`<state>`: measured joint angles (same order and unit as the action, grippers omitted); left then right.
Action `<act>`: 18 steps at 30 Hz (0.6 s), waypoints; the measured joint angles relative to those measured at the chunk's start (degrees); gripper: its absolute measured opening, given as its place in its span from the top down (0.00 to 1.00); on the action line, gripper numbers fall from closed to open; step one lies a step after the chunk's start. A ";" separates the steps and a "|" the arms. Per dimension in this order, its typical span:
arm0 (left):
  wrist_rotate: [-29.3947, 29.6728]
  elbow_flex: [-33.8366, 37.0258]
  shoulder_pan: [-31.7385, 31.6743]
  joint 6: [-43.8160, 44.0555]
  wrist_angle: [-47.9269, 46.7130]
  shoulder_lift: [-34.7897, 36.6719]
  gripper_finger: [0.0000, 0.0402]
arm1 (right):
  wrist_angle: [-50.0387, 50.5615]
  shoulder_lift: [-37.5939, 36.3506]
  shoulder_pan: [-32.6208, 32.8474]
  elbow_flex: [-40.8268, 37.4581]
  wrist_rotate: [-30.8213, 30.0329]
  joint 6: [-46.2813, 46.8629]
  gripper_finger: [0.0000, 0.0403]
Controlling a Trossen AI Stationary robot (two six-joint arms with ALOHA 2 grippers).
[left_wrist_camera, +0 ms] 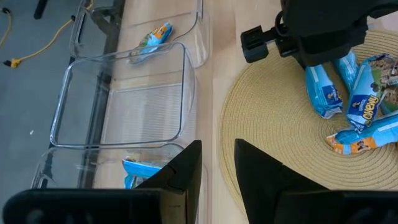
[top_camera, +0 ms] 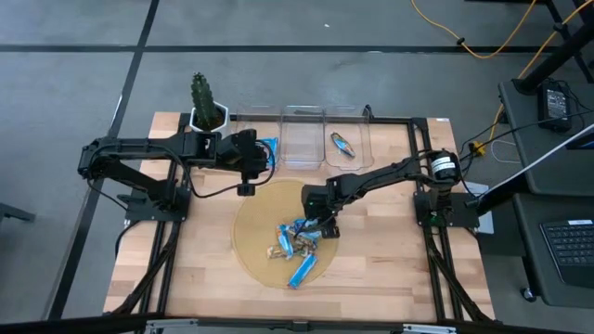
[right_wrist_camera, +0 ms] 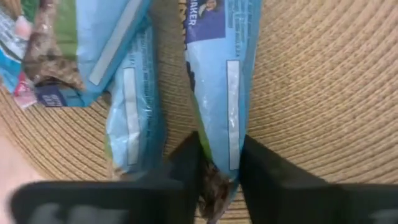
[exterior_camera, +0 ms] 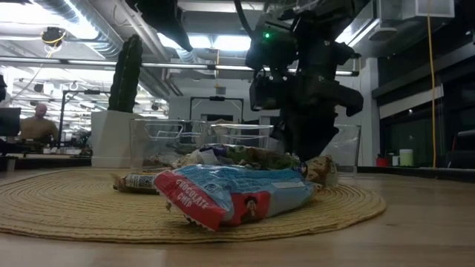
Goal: Pick and place Granola Bars by type
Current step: Put the blue granola bar into the middle transparent bin
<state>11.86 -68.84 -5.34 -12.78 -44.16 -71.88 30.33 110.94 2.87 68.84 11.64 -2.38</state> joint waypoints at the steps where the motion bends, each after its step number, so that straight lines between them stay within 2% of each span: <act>1: 0.01 0.00 0.00 -0.01 0.04 0.00 0.78 | 0.61 0.00 0.00 0.40 0.02 0.07 0.83; 4: 0.02 0.00 0.00 0.00 0.04 0.00 0.78 | 4.67 -1.03 0.00 2.18 -0.03 -2.63 0.93; 10: 0.01 0.00 0.00 0.00 -0.02 0.00 0.78 | 17.16 -7.25 -0.77 5.91 -6.17 -4.51 0.92; 13: 0.02 0.00 0.00 0.04 -0.02 0.00 0.78 | 21.23 -12.46 -1.71 6.44 -7.51 -1.60 0.93; 18: 0.02 0.00 0.00 0.17 -0.20 0.00 0.78 | 22.63 -21.71 -2.84 5.44 -9.06 8.42 0.95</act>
<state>11.88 -68.84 -5.34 -12.60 -44.36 -71.88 52.95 89.23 0.03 74.28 2.58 6.04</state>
